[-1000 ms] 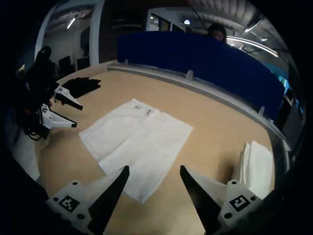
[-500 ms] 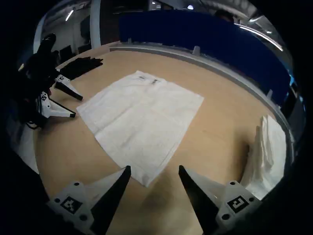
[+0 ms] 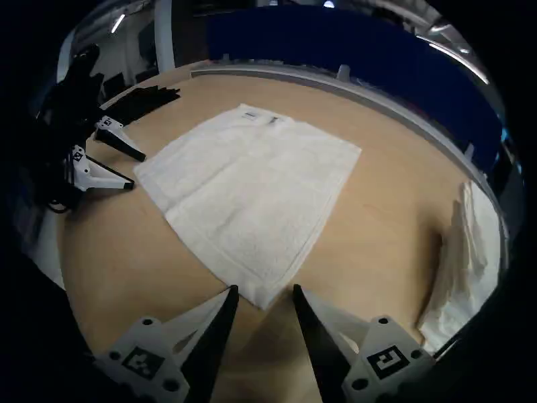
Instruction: Fold towel
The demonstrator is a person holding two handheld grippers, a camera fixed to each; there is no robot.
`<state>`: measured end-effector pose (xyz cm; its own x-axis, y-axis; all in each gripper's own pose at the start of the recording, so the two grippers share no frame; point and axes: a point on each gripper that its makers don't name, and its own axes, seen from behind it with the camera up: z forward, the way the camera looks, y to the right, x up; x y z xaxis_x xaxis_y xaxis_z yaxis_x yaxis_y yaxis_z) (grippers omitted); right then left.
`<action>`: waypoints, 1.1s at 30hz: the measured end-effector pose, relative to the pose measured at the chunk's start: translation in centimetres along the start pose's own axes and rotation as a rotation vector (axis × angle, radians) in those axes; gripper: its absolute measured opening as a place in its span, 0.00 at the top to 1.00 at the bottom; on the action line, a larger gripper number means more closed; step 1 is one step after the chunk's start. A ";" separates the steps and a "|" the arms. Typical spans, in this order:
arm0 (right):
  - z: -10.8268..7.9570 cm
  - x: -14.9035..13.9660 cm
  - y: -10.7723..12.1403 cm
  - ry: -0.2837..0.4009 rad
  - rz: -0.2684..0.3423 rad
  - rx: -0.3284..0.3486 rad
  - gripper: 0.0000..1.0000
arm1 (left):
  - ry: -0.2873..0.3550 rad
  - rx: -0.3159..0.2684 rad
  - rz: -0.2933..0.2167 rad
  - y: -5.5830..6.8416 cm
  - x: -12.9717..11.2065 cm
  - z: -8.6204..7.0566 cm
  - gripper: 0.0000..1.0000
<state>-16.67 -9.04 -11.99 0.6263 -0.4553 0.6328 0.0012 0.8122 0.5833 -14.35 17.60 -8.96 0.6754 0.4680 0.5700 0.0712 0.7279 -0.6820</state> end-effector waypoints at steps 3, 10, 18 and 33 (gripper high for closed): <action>0.1 0.0 0.0 -0.002 0.011 0.001 0.44 | -0.003 0.020 0.005 -0.4 0.0 0.0 0.29; 0.3 0.1 0.1 -0.007 0.014 0.005 0.63 | -0.007 0.050 -0.003 -1.2 0.0 0.0 0.48; 0.2 0.3 0.3 -0.008 0.032 0.003 0.77 | -0.009 0.053 0.015 -0.9 0.1 0.1 0.67; -0.4 1.2 0.2 0.001 0.048 0.014 0.92 | -0.017 0.046 -0.005 -0.1 0.2 0.1 0.88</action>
<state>-15.65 -9.26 -11.29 0.6265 -0.4158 0.6592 -0.0398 0.8276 0.5599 -14.27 17.62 -8.74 0.6627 0.4723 0.5811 0.0405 0.7523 -0.6576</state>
